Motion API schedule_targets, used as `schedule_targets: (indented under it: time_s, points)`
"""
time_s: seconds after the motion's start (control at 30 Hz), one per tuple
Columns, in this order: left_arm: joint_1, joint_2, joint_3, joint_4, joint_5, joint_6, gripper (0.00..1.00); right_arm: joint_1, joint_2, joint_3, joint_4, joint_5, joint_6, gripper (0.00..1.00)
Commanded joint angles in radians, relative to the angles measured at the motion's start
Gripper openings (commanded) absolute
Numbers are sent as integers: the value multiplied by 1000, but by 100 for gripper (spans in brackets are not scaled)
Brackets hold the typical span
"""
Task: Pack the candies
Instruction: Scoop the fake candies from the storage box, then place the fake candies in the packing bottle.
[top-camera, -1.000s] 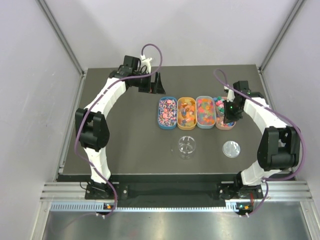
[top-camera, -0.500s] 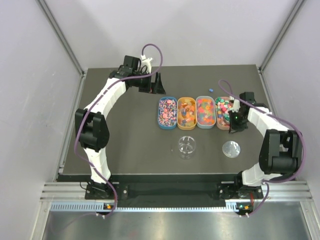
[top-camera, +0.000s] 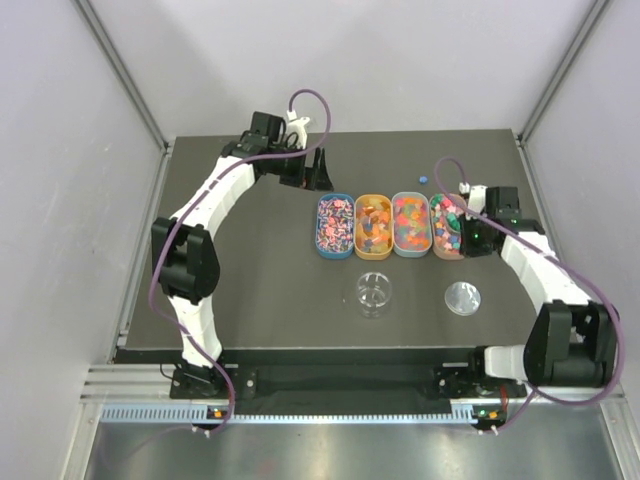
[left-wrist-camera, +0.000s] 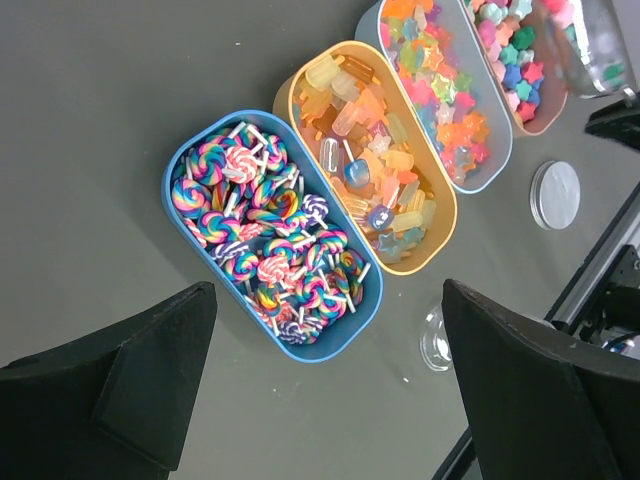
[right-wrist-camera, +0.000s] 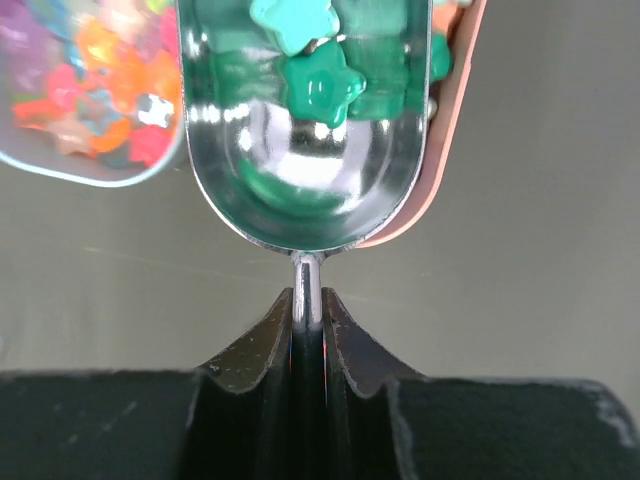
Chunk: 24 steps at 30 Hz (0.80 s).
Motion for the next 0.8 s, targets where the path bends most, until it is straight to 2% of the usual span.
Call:
schedule_targets:
  time_s: [0.0,0.27,0.37,0.4,0.43,0.47,0.5,0.53,0.57,0.6,0.63,0.67,0.77]
  points:
    - [-4,-29,41,-2,-7,57,99,20,-107,-2,46,-22,-37,0]
    - [3,-44,66,-40,-63,173,98,20,-346,-57,101,-56,-108,0]
    - [11,-42,69,-57,-64,193,98,20,-431,-107,107,-125,-192,0]
    - [13,-32,84,-69,-67,201,98,20,-449,-92,74,-190,-230,0]
    - [13,-26,92,-80,-67,201,98,50,-448,-72,16,-240,-287,0]
    - [13,-24,99,-92,-60,201,98,54,-435,-45,-146,-286,-434,0]
    - [13,-26,98,-97,-58,195,98,67,-428,13,-236,-329,-512,0]
    - [13,-32,93,-94,-58,192,98,71,-419,40,-320,-335,-587,0]
    - [13,-38,89,-91,-56,189,98,71,-409,64,-486,-340,-740,0]
    - [11,-45,80,-91,-59,189,98,71,-397,108,-561,-341,-811,0]
    - [11,-50,75,-91,-59,189,98,71,-397,124,-627,-334,-959,0]
    - [11,-55,69,-91,-61,190,98,71,-391,139,-754,-326,-1024,0]
    - [11,-72,61,-104,-29,202,98,74,-373,205,-866,-277,-1168,0]
